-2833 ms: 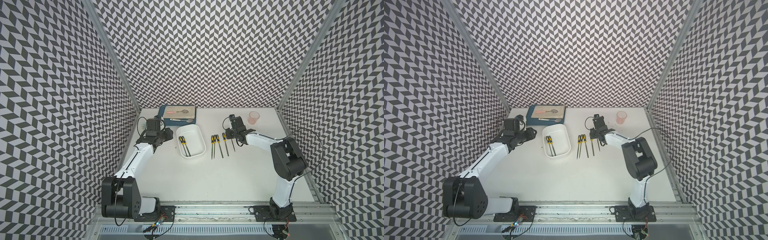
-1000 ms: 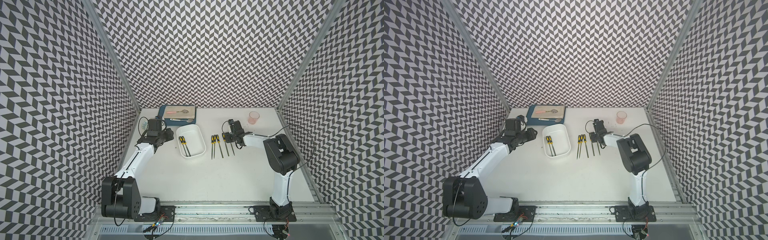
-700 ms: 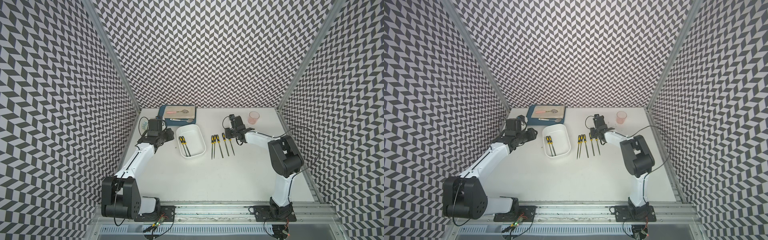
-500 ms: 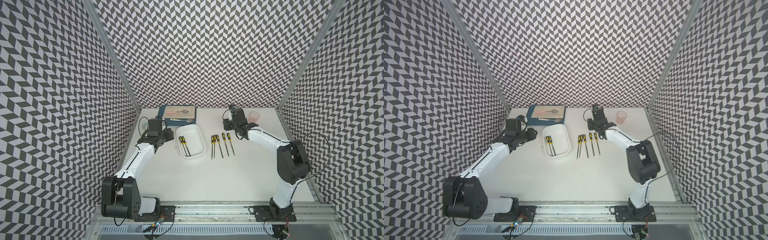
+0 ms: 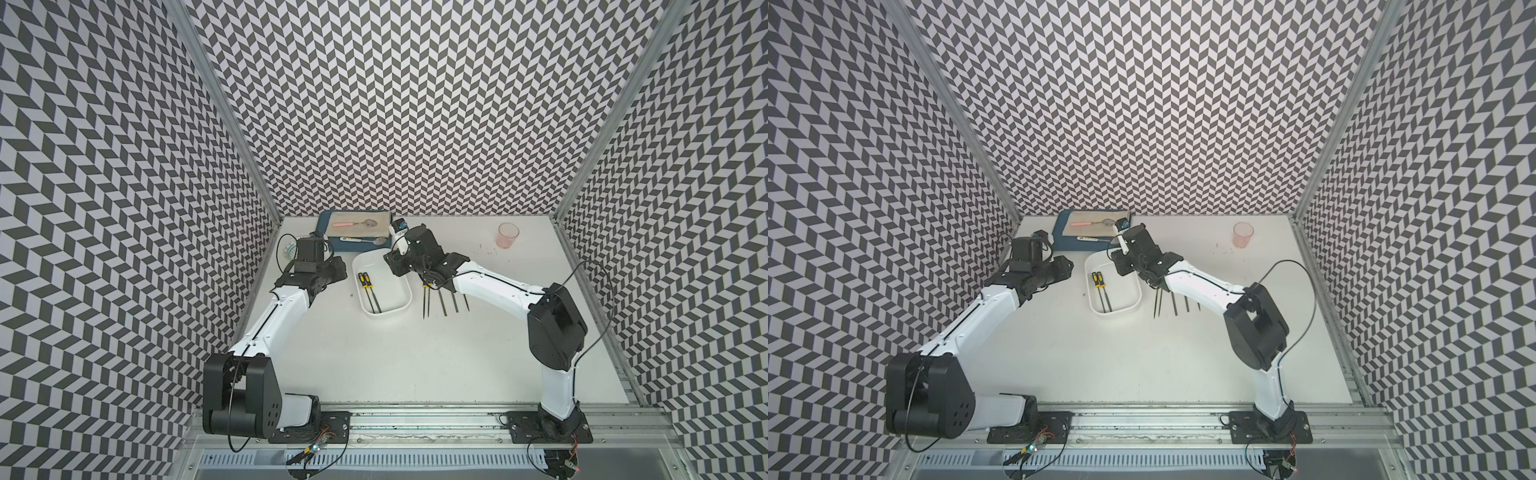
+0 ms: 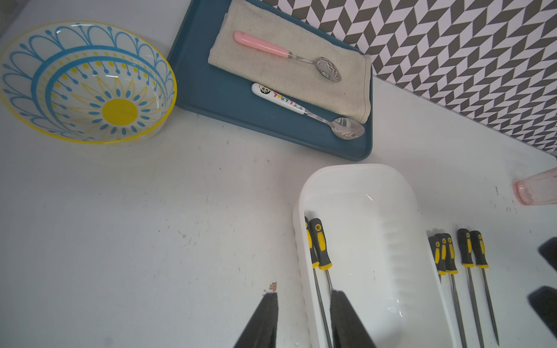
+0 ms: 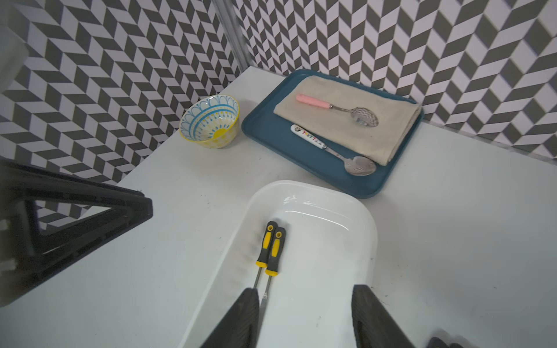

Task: Take the file tool out of the storage box
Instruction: Place the file tool at the center of the board, then pick up the file tool from the storage box.

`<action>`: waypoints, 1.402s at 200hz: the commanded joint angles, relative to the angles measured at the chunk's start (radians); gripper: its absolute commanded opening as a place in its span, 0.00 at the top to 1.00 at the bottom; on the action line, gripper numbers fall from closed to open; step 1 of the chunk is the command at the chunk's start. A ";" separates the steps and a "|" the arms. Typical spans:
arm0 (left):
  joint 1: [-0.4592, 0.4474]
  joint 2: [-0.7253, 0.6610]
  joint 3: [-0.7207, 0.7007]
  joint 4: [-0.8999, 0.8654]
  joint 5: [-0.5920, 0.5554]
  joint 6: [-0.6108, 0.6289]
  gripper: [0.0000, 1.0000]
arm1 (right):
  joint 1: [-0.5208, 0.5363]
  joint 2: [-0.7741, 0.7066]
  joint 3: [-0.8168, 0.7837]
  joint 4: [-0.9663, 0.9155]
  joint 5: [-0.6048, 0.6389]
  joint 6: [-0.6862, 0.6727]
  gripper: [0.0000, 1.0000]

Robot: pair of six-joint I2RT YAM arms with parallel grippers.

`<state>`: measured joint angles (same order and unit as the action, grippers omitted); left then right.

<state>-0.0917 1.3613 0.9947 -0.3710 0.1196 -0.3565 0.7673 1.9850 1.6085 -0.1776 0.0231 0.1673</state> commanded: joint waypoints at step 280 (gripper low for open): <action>-0.005 -0.016 0.013 0.006 0.033 0.013 0.66 | 0.068 0.573 0.564 -0.250 0.035 0.015 0.48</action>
<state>-0.0921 1.3613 0.9947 -0.3706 0.1463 -0.3561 0.8330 2.5217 2.1448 -0.4416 0.0383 0.1844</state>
